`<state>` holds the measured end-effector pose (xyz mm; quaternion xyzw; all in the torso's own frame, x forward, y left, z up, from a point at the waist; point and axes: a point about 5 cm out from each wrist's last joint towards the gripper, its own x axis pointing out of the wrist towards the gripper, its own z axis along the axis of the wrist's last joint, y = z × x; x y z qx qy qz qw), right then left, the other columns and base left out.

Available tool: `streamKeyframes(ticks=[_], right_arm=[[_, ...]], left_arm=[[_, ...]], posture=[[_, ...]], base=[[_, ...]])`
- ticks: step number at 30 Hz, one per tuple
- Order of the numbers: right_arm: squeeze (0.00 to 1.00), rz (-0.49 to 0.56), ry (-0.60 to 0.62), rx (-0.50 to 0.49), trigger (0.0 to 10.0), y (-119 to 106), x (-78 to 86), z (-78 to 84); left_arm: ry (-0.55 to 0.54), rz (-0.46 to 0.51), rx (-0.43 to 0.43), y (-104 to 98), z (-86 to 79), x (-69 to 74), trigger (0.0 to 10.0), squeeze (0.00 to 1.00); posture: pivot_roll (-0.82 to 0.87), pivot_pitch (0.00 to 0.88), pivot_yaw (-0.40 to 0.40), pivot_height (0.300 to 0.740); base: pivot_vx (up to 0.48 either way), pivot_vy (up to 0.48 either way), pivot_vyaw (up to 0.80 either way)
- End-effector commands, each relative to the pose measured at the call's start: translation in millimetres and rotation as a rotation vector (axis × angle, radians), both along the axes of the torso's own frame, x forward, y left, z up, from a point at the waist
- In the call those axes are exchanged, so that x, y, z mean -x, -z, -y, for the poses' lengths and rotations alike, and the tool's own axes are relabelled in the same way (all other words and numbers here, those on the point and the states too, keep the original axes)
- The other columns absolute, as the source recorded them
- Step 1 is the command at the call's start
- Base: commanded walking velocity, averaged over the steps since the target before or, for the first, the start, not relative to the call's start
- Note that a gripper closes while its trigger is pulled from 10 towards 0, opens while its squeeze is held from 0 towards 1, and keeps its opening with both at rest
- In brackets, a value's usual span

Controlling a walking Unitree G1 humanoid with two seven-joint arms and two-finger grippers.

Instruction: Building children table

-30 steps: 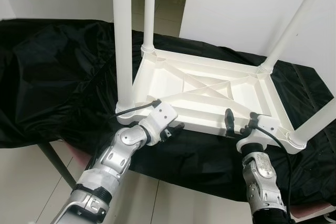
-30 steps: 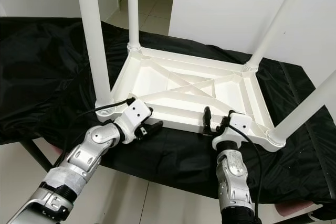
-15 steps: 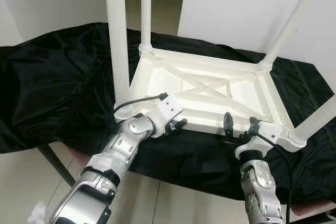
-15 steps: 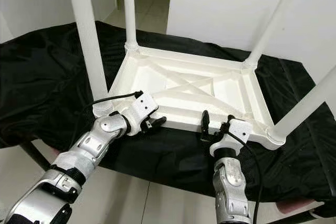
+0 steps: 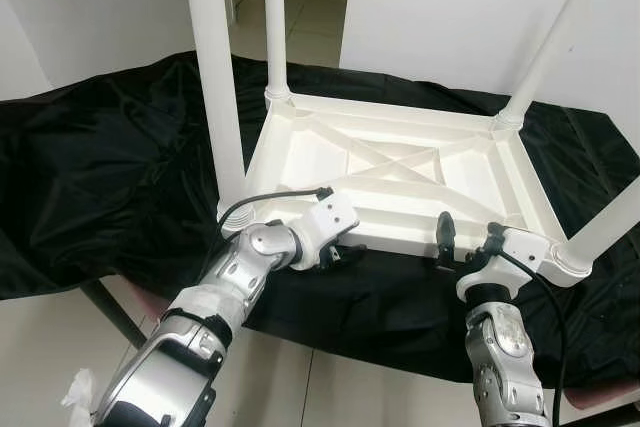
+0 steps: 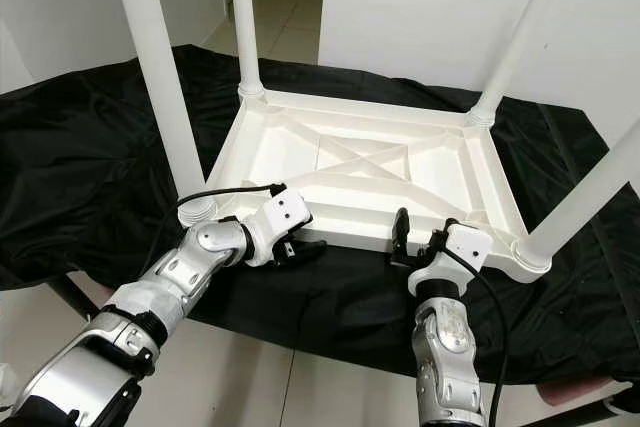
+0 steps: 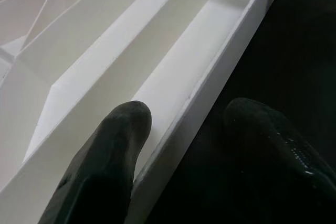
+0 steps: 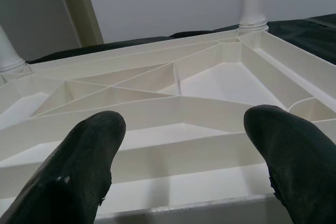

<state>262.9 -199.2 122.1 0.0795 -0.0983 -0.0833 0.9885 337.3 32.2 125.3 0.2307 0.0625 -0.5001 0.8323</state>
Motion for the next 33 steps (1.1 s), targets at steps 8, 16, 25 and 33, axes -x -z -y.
streamKeyframes(ticks=[8, 16, 25, 33], right_arm=[[0.0, 0.003, 0.02, 0.004, 10.0, -3, -6.9, 1.2], [0.0, 0.009, 0.023, -0.008, 10.0, -4, -11.5, -1.8], [0.0, 0.007, 0.019, -0.009, 10.0, -4, -14.3, -3.6], [0.0, 0.002, 0.009, -0.009, 10.0, -3, -17.4, -6.0]], left_arm=[[-0.139, -0.004, -0.152, 10, -4.4, -16.9, 10.0, 0.0], [-0.266, 0.009, -0.1, 0, -9.0, -29.5, 0.0, 0.0], [-0.278, 0.013, -0.025, -4, -2.8, -29.8, 0.0, 0.0], [-0.263, 0.034, -0.007, 2, 7.7, -23.0, 10.0, 0.0]], posture=[[-0.07, 0.0, -0.006, 0.74], [-0.07, 0.0, -0.003, 0.74], [-0.07, 0.0, -0.003, 0.74], [-0.06, 0.0, -0.014, 0.74]], base=[[0.0, 0.0, 0.0], [0.0, 0.0, 0.0], [0.0, 0.0, 0.0], [0.0, 0.0, 0.0]])
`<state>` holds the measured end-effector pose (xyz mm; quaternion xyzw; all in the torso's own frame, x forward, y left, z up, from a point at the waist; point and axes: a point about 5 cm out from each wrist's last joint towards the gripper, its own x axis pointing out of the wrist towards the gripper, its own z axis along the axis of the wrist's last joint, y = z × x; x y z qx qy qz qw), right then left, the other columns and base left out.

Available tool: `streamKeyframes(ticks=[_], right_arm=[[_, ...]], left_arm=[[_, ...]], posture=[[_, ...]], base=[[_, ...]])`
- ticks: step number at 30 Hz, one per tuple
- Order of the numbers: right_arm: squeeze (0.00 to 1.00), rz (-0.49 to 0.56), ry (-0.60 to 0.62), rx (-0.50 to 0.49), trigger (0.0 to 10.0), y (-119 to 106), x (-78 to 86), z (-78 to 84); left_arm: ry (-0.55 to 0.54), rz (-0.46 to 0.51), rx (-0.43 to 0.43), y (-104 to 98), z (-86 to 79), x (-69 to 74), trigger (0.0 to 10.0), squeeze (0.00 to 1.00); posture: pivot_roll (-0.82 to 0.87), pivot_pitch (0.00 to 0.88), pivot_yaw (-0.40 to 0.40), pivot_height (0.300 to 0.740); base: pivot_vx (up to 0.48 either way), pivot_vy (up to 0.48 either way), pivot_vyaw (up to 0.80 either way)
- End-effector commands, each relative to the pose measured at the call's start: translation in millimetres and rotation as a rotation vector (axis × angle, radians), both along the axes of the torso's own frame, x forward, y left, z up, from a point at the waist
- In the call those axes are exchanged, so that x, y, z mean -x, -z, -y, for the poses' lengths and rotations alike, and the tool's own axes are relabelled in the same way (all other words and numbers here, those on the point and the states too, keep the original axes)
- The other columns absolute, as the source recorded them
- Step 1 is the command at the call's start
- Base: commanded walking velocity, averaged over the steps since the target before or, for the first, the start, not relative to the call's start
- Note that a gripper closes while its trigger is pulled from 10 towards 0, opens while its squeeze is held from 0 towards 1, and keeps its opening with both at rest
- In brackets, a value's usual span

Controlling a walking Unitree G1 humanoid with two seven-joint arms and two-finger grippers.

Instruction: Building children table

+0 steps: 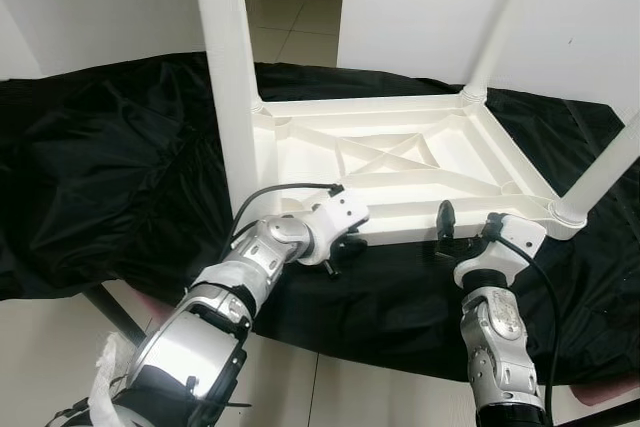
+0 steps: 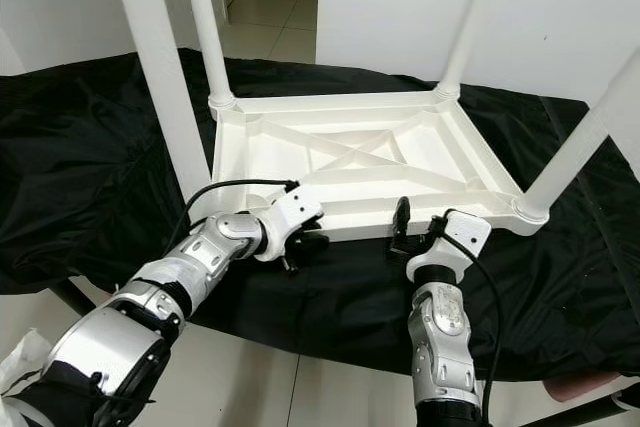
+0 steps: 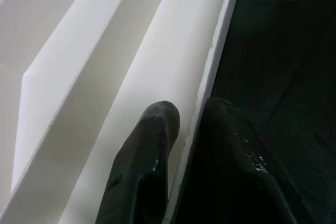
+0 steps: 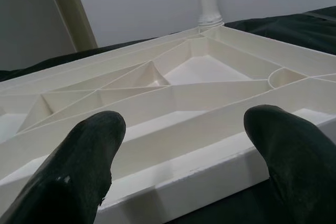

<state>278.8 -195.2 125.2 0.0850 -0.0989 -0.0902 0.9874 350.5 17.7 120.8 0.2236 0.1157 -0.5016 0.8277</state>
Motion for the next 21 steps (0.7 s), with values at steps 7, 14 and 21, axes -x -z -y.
streamKeyframes(ticks=[7, 14, 21], right_arm=[[0.0, -0.006, -0.014, 0.004, 10.0, 2, -1.8, -4.7], [0.0, -0.016, -0.023, 0.011, 10.0, 5, -1.1, -6.6], [0.0, -0.031, -0.042, 0.01, 10.0, 9, -3.3, -9.5]], left_arm=[[-0.055, 0.171, 0.223, -9, 8.4, 13.0, 10.0, 1.0], [0.035, 0.304, 0.321, -12, 3.0, 42.4, 10.0, 0.0], [-0.066, 0.349, 0.487, -22, -32.3, 61.9, 10.0, 0.0]], posture=[[-0.05, 0.0, -0.019, 0.74], [-0.04, 0.0, -0.025, 0.74], [0.0, 0.0, -0.05, 0.74]], base=[[0.0, 0.0, 0.0], [0.0, 0.0, 0.0], [0.0, 0.0, 0.0]])
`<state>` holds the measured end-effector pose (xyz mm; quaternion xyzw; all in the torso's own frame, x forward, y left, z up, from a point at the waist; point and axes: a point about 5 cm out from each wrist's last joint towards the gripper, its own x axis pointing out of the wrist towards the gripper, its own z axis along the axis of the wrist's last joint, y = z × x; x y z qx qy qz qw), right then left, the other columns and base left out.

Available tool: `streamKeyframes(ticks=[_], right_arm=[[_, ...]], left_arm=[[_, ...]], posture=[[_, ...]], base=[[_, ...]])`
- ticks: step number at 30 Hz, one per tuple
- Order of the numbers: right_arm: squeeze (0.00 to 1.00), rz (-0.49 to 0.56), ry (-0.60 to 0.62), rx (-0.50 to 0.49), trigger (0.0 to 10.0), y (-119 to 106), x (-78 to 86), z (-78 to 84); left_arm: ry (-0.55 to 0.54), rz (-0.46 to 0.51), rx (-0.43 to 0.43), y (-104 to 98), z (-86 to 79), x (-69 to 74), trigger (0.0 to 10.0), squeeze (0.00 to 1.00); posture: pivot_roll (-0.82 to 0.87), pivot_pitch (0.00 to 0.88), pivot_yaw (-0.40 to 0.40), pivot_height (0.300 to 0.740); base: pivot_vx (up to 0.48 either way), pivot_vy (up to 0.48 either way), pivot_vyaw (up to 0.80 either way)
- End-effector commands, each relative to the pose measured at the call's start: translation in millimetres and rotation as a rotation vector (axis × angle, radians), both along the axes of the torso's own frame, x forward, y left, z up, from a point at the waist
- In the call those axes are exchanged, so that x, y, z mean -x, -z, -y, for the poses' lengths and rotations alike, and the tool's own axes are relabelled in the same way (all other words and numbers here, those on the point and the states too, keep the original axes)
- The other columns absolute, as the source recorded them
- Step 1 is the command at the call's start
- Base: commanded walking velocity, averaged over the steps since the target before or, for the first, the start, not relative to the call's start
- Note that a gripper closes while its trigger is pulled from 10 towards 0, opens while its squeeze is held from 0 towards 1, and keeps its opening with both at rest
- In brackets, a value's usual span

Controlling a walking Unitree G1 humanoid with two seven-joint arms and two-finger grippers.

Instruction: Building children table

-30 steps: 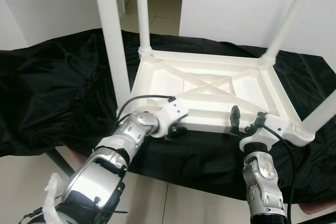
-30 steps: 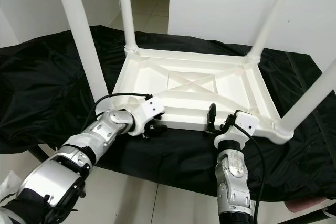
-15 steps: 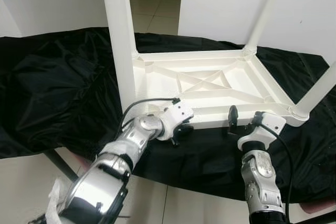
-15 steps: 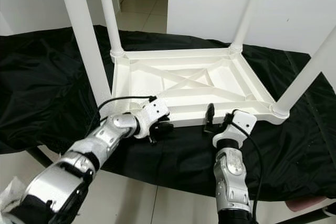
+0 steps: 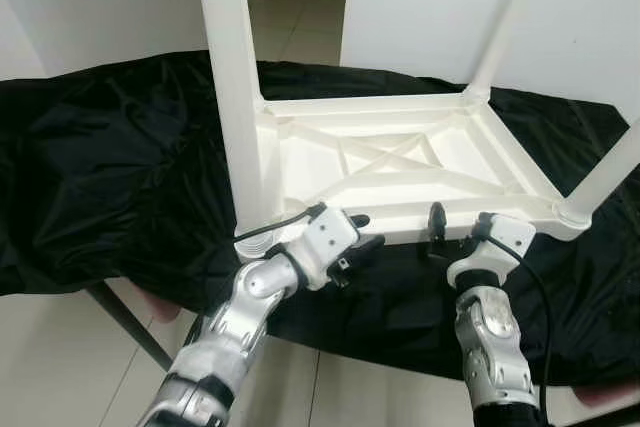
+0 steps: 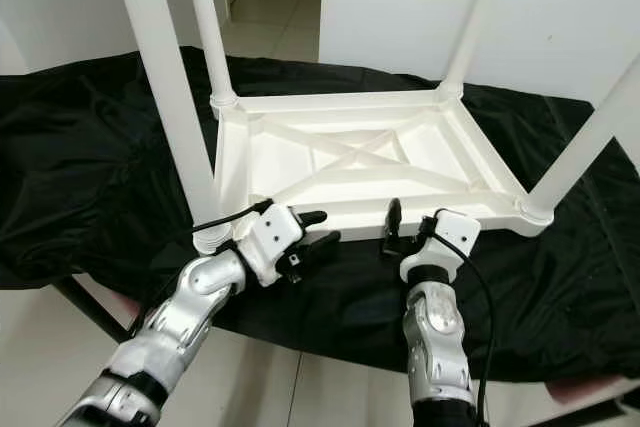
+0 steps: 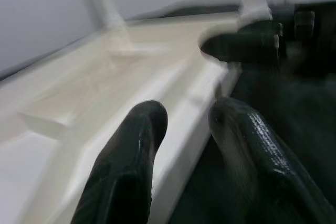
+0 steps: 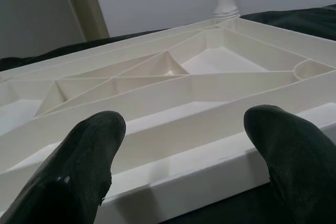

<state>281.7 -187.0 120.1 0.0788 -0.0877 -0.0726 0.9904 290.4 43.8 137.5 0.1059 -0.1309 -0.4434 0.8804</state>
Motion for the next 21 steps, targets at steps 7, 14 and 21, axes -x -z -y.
streamKeyframes(ticks=[7, 14, 21], right_arm=[[0.0, -0.025, -0.047, 0.005, 10.0, 5, -7.8, -4.3], [0.0, -0.032, -0.076, 0.012, 10.0, 6, -13.7, -6.0], [0.0, -0.04, -0.118, 0.02, 10.0, 7, -19.9, -12.2]], left_arm=[[-0.071, -0.057, 0.028, -5, -55.5, 34.4, 10.0, 0.0], [0.023, -0.082, -0.078, -7, -79.2, 66.2, 10.0, 0.0], [-0.005, -0.11, -0.132, -17, -108.4, 72.4, 10.0, 0.0]], posture=[[0.04, 0.0, -0.085, 0.74], [0.08, 0.0, -0.117, 0.74], [0.11, 0.0, -0.136, 0.74]], base=[[0.0, 0.0, 0.0], [0.0, 0.0, 0.0], [0.0, 0.0, 0.0]])
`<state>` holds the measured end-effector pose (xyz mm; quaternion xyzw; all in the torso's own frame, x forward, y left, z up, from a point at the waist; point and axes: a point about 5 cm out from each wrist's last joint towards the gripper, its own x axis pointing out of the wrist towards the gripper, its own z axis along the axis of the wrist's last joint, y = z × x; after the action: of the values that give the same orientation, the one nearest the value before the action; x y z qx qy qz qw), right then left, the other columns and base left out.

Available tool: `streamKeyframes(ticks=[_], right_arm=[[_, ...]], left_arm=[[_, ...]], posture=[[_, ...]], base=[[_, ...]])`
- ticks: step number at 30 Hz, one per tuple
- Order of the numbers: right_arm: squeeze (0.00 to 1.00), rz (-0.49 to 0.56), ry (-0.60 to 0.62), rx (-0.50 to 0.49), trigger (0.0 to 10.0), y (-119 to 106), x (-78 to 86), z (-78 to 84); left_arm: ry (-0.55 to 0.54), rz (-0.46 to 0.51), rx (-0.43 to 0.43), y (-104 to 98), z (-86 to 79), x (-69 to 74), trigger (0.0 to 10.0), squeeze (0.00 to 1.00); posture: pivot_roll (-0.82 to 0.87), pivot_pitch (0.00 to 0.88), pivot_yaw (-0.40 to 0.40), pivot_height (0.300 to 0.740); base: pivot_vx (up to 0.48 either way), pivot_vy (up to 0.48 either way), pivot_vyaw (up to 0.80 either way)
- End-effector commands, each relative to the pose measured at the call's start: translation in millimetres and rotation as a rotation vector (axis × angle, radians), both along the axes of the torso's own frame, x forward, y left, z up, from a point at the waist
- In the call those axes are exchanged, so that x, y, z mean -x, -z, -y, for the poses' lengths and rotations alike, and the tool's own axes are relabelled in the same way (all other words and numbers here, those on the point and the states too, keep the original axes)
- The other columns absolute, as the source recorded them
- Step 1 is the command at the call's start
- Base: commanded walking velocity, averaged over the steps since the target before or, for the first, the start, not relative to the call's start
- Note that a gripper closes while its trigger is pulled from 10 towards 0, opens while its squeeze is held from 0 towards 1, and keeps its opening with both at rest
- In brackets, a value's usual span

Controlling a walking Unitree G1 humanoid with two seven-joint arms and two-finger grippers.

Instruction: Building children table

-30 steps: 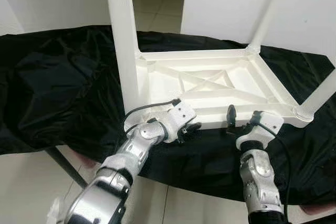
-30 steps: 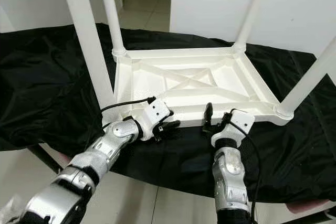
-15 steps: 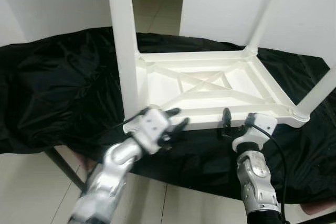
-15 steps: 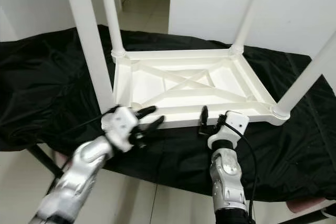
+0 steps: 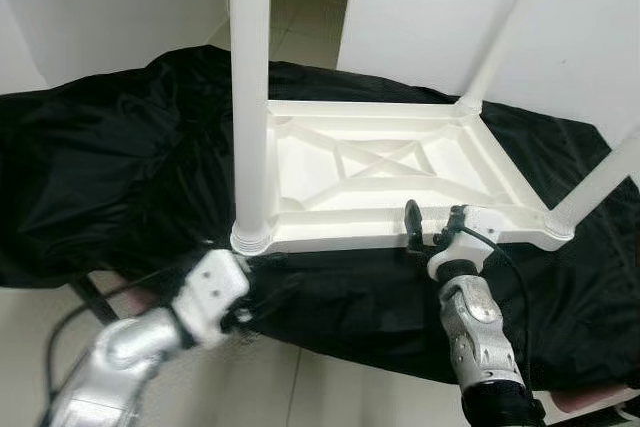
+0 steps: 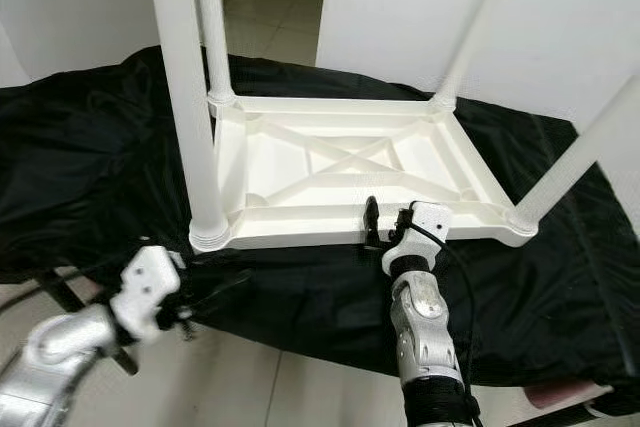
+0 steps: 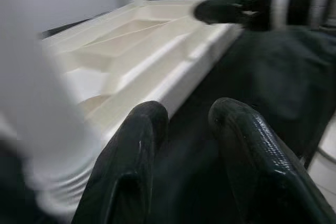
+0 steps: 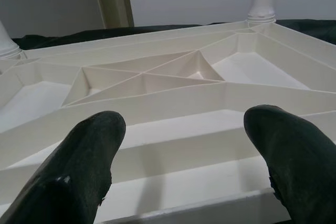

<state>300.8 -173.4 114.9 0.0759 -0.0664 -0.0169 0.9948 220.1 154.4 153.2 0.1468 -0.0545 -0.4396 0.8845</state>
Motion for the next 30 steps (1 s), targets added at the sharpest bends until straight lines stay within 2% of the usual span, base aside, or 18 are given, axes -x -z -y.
streamKeyframes(ticks=[1, 3, 4, 6, 8, 12, 14, 17, 19, 20, 21, 23, 25, 26, 28, 30], right_arm=[[0.0, -0.007, -0.018, 0.007, 10.0, 2, -2.5, -1.6], [0.0, -0.009, -0.033, 0.005, 10.0, 2, -4.2, -5.0], [0.0, -0.009, -0.033, 0.005, 10.0, 2, -4.2, -5.0], [0.0, -0.01, -0.038, 0.004, 10.0, 3, -4.8, -6.9], [0.0, -0.011, -0.04, 0.003, 10.0, 4, -5.3, -7.8], [0.0, -0.011, -0.041, 0.002, 10.0, 4, -5.4, -7.9], [0.0, -0.013, -0.032, -0.002, 10.0, 5, -4.4, -6.5], [0.0, -0.014, -0.025, -0.004, 10.0, 6, -4.1, -5.8], [0.0, -0.034, 0.079, 0.017, 10.0, 10, -1.3, -0.3], [0.0, -0.034, 0.079, 0.017, 10.0, 10, -1.3, -0.3], [0.0, -0.048, 0.139, 0.04, 10.0, 11, -0.5, 3.5], [0.0, -0.048, 0.139, 0.04, 10.0, 11, -0.5, 3.5], [0.0, -0.091, 0.26, 0.095, 10.0, 16, 0.2, 12.8], [0.0, -0.091, 0.26, 0.095, 10.0, 16, 0.2, 12.8], [0.0, -0.131, 0.361, 0.12, 10.0, 20, 0.6, 21.2], [0.0, -0.14, 0.38, 0.118, 10.0, 21, 0.3, 22.4]], left_arm=[[-0.01, -0.007, -0.033, -7, -16.0, 1.3, 10.0, 0.0], [-0.079, 0.014, -0.081, -15, -39.4, -1.6, 10.0, 0.0], [-0.079, 0.014, -0.081, -15, -39.4, -1.6, 10.0, 0.0], [-0.18, 0.037, -0.144, -18, -64.4, -11.4, 10.0, 0.0], [-0.267, 0.05, -0.174, -20, -78.4, -20.7, 10.0, 0.0], [-0.301, 0.054, -0.162, -22, -80.4, -24.8, 10.0, 0.0], [-0.412, 0.142, -0.14, -30, -77.9, -41.3, 10.0, 0.0], [-0.461, 0.154, -0.107, -33, -77.3, -48.8, 10.0, 0.0], [-0.562, 0.186, -0.027, -39, -69.5, -71.7, 10.0, 0.0], [-0.562, 0.186, -0.027, -39, -69.5, -71.7, 10.0, 0.0], [-0.588, 0.186, 0.008, -41, -64.9, -80.3, 10.0, 0.0], [-0.588, 0.186, 0.008, -41, -64.9, -80.3, 10.0, 0.0], [-0.63, 0.196, 0.071, -46, -57.3, -96.4, 10.0, 0.0], [-0.63, 0.196, 0.071, -46, -57.3, -96.4, 10.0, 0.0], [-0.623, 0.21, 0.125, -51, -42.9, -114.2, 10.0, 0.0], [-0.613, 0.21, 0.137, -53, -38.1, -119.5, 10.0, 0.0]], posture=[[0.12, 0.0, -0.145, 0.74], [0.12, 0.0, -0.145, 0.74], [0.12, 0.0, -0.145, 0.74], [0.12, 0.0, -0.145, 0.74], [0.12, 0.0, -0.139, 0.74], [0.12, 0.0, -0.139, 0.74], [0.11, 0.0, -0.134, 0.74], [0.11, 0.0, -0.132, 0.74], [0.1, 0.0, -0.129, 0.74], [0.1, 0.0, -0.129, 0.74], [0.09, 0.0, -0.127, 0.74], [0.09, 0.0, -0.127, 0.74], [0.08, 0.0, -0.124, 0.74], [0.08, 0.0, -0.124, 0.74], [0.08, 0.0, -0.117, 0.74], [0.07, 0.0, -0.113, 0.74]], base=[[0.0, 0.0, 0.0], [0.0, 0.0, 0.0], [0.0, 0.0, 0.0], [0.0, 0.0, 0.0], [0.0, 0.0, 0.0], [0.0, 0.0, 0.0], [0.0, 0.0, 0.0], [0.0, 0.0, 0.0], [0.0, 0.0, 0.0], [0.0, 0.0, 0.0], [0.0, 0.0, 0.0], [0.0, 0.0, 0.0], [0.0, 0.0, 0.0], [0.0, 0.0, 0.0], [0.0, 0.0, 0.0], [0.0, 0.0, 0.0]])
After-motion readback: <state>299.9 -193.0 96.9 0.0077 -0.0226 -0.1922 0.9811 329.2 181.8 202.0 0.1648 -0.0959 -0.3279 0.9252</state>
